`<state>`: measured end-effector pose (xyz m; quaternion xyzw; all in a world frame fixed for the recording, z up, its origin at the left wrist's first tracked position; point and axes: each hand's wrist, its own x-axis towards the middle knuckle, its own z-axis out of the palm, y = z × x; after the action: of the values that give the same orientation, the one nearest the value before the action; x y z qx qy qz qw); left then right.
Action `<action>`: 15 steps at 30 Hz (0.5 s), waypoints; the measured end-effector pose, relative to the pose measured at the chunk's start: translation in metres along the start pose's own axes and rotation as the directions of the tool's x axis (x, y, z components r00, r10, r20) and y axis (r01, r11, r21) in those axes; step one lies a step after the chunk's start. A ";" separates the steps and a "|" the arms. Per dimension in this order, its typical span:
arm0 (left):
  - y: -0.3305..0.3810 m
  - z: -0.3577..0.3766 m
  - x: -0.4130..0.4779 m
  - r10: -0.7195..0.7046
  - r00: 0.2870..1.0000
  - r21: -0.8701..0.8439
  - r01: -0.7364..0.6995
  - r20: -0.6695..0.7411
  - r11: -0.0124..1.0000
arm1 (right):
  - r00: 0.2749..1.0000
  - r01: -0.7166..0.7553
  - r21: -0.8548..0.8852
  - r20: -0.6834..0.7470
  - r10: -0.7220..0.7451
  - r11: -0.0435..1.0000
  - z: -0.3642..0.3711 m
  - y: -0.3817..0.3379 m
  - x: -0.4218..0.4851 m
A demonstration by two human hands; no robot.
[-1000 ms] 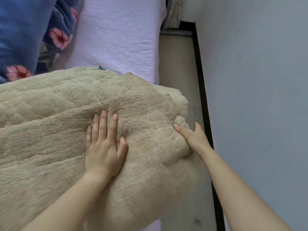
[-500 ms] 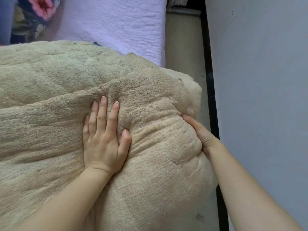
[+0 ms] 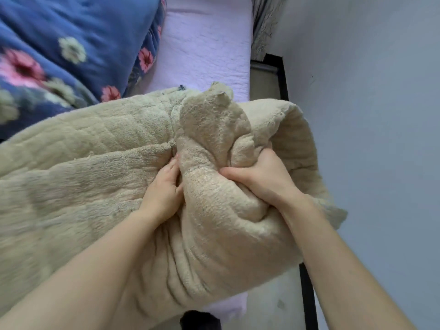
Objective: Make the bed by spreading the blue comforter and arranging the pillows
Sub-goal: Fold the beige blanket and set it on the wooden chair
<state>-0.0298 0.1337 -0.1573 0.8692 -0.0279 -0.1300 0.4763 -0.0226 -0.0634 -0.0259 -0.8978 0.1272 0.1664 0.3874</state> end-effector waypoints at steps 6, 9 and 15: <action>0.002 -0.081 -0.095 -0.173 0.968 -0.075 0.161 -0.183 0.984 | 0.987 0.049 -0.481 -0.112 -0.116 0.875 0.076 -0.110 -0.081; -0.033 -0.115 -0.152 -0.166 0.903 0.007 0.184 -0.396 0.983 | 0.986 0.008 -0.642 -0.123 -0.113 0.766 0.126 -0.140 -0.099; -0.148 -0.192 -0.257 -0.731 0.134 -0.534 0.598 -0.669 0.598 | 0.968 -0.092 -0.805 -0.210 -0.137 0.586 0.202 -0.176 -0.110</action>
<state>-0.2408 0.4167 -0.1313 0.6949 0.6048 0.1123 0.3726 -0.1003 0.2137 0.0025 -0.9902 0.0736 0.0870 -0.0807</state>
